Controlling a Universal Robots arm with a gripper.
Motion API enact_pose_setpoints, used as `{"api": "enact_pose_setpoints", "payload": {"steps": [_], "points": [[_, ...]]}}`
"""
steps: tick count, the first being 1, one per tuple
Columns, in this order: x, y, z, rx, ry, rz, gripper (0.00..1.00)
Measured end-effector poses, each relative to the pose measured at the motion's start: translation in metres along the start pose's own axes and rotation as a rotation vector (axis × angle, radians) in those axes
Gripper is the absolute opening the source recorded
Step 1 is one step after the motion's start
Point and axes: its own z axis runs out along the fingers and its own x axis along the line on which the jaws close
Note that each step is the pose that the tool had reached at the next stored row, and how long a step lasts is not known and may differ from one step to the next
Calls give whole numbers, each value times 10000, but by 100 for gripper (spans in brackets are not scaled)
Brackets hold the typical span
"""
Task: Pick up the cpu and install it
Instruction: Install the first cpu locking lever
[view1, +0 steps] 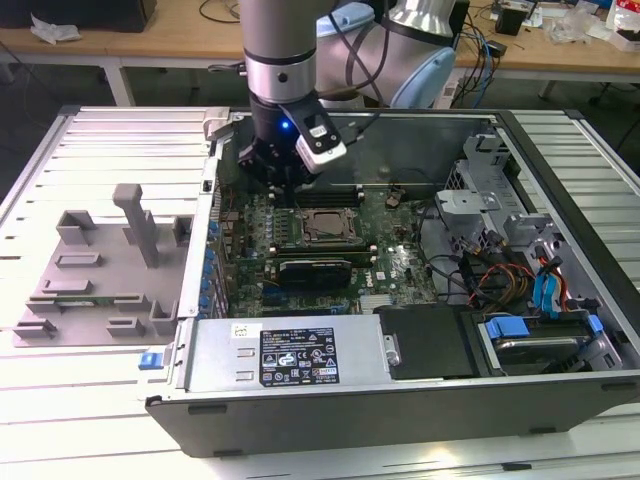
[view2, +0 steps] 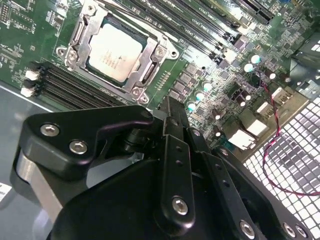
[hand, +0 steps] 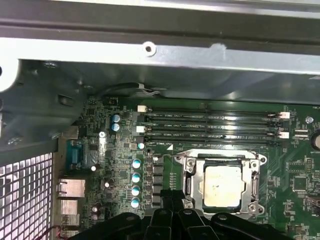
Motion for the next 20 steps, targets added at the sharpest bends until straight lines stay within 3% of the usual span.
{"api": "enact_pose_setpoints", "payload": {"steps": [8, 12, 14, 15, 16, 17, 18, 20], "points": [[92, 7, 1, -3, -24, -6, 11], [112, 7, 6, -214, -207, -69, 11], [113, 7, 6, -208, -206, -71, 11], [113, 6, 8, -347, -164, -62, 11], [111, 3, 8, -566, -66, -47, 11], [106, -1, 9, -778, 94, -32, 11], [105, -2, 12, -844, 246, -23, 11], [106, -2, 12, -843, 287, -19, 11]]}}
